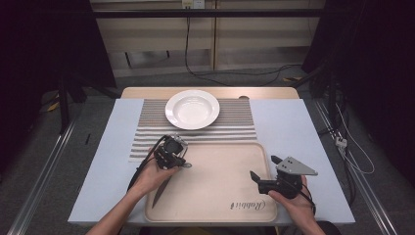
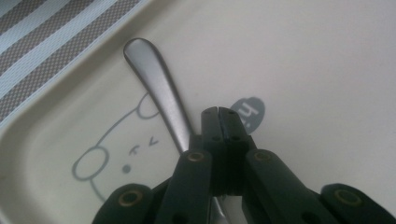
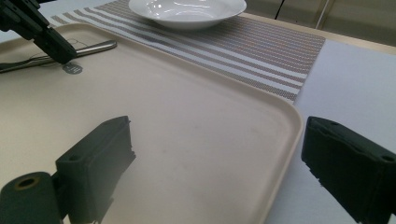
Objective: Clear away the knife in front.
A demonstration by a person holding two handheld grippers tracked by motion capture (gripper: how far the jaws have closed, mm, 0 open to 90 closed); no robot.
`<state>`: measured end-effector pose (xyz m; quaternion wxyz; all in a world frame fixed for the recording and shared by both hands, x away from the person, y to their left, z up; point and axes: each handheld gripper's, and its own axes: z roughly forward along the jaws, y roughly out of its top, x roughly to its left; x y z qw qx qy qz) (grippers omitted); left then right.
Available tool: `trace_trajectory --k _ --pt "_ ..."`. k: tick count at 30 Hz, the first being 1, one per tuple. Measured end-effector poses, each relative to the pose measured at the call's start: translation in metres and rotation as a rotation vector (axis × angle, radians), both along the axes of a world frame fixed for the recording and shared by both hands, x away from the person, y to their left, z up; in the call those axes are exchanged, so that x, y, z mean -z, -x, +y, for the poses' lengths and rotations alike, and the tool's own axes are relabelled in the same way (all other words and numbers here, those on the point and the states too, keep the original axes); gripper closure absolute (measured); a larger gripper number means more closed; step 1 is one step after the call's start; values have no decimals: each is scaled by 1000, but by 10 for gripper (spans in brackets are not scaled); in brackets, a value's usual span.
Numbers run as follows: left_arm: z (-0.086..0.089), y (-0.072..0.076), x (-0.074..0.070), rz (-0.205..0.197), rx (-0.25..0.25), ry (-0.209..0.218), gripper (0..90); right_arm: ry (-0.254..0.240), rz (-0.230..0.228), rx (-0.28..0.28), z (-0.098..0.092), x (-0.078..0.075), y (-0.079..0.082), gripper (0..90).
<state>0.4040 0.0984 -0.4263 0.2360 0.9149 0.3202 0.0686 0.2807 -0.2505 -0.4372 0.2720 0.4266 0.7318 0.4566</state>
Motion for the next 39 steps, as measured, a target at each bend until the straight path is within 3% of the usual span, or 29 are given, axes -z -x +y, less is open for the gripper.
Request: trace_trajectory --k 9,19,30,39 --pt "24 0 0 10 -43 13 900 4 -1 3 1 0 0 94" --pt "29 -1 -1 15 -50 4 900 4 -1 5 0 0 1 96" --pt "46 0 -1 16 -89 9 900 6 -1 8 0 0 0 96" --pt "45 3 -1 -2 -103 -2 900 3 -1 7 0 0 1 96"
